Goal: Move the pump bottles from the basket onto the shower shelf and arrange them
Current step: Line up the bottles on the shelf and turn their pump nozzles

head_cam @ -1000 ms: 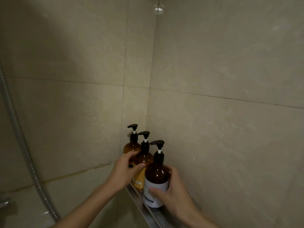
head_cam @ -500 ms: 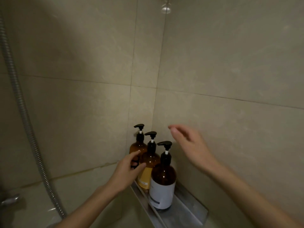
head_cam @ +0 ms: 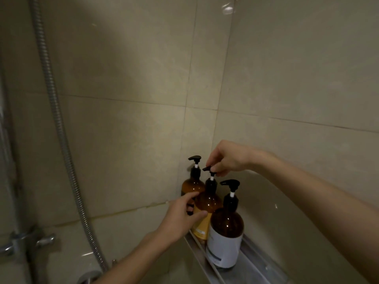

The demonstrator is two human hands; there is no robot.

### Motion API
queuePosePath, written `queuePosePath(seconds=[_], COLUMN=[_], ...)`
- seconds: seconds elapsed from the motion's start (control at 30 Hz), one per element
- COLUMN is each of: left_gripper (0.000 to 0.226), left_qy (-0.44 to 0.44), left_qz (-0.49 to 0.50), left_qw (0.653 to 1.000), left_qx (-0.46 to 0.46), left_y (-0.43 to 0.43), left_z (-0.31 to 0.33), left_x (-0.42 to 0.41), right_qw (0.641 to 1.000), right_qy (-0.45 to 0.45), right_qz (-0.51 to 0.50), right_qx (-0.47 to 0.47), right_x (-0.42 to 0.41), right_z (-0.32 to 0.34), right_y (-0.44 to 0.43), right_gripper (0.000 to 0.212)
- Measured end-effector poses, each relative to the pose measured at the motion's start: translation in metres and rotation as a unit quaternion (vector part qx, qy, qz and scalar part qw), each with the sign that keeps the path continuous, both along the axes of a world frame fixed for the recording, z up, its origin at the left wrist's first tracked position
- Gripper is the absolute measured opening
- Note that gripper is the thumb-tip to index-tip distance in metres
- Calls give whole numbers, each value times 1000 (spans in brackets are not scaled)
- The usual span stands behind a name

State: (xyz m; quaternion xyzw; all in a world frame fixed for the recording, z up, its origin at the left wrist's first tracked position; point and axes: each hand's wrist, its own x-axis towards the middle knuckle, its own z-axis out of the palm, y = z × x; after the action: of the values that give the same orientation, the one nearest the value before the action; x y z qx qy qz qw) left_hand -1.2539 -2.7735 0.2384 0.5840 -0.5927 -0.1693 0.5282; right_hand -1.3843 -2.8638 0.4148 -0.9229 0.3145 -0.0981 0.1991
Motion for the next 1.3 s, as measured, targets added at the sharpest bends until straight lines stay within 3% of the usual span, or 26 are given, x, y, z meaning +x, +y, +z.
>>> queuePosePath(seconds=[0.27, 0.47, 0.57, 0.73, 1.0, 1.3], left_gripper=[56, 30, 40, 48, 35, 40], left_qy=[-14, 14, 3, -18, 14, 16], left_qz=[-4, 59, 93, 47, 27, 39], left_qw=[1000, 998, 996, 999, 1000, 999], left_qx=[3, -34, -3, 8, -2, 1], left_y=[-2, -4, -11, -20, -34, -36], left_z=[-2, 6, 7, 7, 8, 10], left_x=[2, 23, 38, 42, 40, 37], right_qw=[1000, 999, 999, 995, 989, 991], right_qy=[-21, 23, 14, 71, 50, 16], right_qz=[23, 36, 29, 28, 25, 10], right_qx=[5, 5, -36, -68, -136, -136], right_x=[0, 1, 12, 43, 66, 68], right_z=[-6, 12, 16, 10, -7, -12], right_y=[-10, -16, -22, -31, -43, -47], right_gripper=[17, 24, 34, 49, 22, 17])
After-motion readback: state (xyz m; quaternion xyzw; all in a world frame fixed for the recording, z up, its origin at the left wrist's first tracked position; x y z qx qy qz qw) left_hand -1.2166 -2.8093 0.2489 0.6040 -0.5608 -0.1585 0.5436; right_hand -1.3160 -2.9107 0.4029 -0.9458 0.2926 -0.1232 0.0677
